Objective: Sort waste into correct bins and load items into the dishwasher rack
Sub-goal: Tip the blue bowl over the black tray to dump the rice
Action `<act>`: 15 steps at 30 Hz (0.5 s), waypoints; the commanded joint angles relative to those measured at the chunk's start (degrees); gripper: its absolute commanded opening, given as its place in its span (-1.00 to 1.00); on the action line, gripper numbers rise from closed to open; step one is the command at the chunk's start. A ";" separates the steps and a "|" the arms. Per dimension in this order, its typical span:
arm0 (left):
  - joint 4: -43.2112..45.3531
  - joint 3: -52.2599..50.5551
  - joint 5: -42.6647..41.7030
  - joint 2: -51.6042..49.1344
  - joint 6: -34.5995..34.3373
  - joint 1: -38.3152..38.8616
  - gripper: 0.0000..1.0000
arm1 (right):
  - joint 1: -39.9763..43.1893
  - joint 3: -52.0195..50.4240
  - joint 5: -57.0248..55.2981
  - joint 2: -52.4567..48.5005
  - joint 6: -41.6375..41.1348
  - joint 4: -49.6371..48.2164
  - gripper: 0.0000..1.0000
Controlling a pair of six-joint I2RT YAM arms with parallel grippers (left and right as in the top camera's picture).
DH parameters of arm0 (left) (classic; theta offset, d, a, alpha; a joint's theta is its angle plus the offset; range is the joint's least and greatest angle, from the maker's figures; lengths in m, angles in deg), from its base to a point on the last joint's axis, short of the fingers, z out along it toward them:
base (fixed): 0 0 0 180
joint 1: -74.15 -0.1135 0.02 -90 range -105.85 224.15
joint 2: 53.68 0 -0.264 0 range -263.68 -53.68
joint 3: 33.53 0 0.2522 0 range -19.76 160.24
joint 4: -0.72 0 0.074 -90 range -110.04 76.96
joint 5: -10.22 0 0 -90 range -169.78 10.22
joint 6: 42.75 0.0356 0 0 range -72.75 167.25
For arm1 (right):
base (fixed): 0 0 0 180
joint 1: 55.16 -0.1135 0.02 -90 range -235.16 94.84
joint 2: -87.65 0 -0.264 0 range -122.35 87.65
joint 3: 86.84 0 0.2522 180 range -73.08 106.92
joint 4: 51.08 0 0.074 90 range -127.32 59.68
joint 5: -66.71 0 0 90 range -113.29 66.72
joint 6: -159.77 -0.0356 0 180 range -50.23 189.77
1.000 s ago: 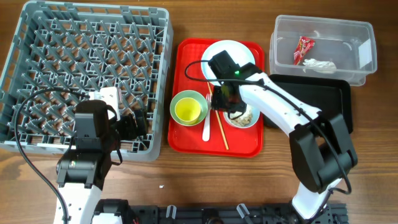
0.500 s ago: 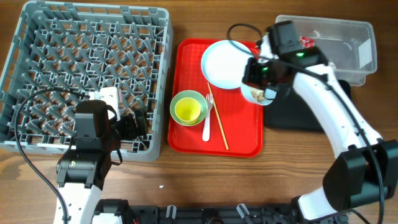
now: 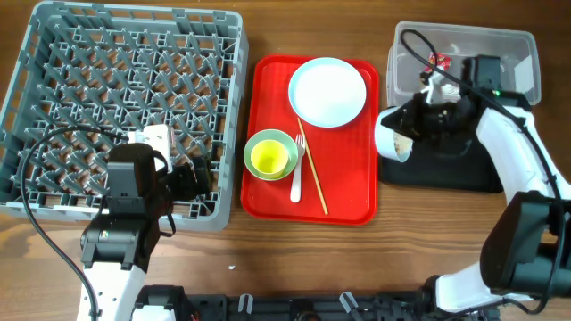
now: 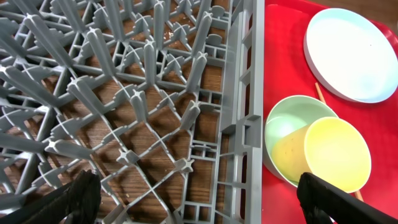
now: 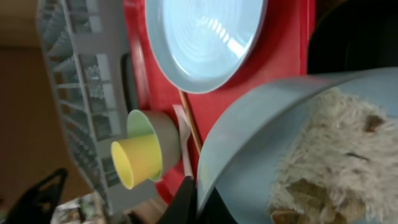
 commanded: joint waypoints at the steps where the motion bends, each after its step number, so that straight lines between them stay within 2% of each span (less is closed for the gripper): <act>1: 0.20 1.16 -0.92 -0.04 -0.52 -0.26 1.00 | 4.44 -4.57 14.34 0.02 2.05 -3.17 -0.91; 7: 0.20 1.16 -0.92 -0.04 -0.52 -0.26 1.00 | 11.02 -9.73 23.56 -0.13 -2.03 -8.59 -0.91; 15: 0.20 1.16 -0.92 -0.04 -0.52 -0.26 1.00 | 18.08 -12.96 27.58 -0.13 -11.82 -13.97 -0.91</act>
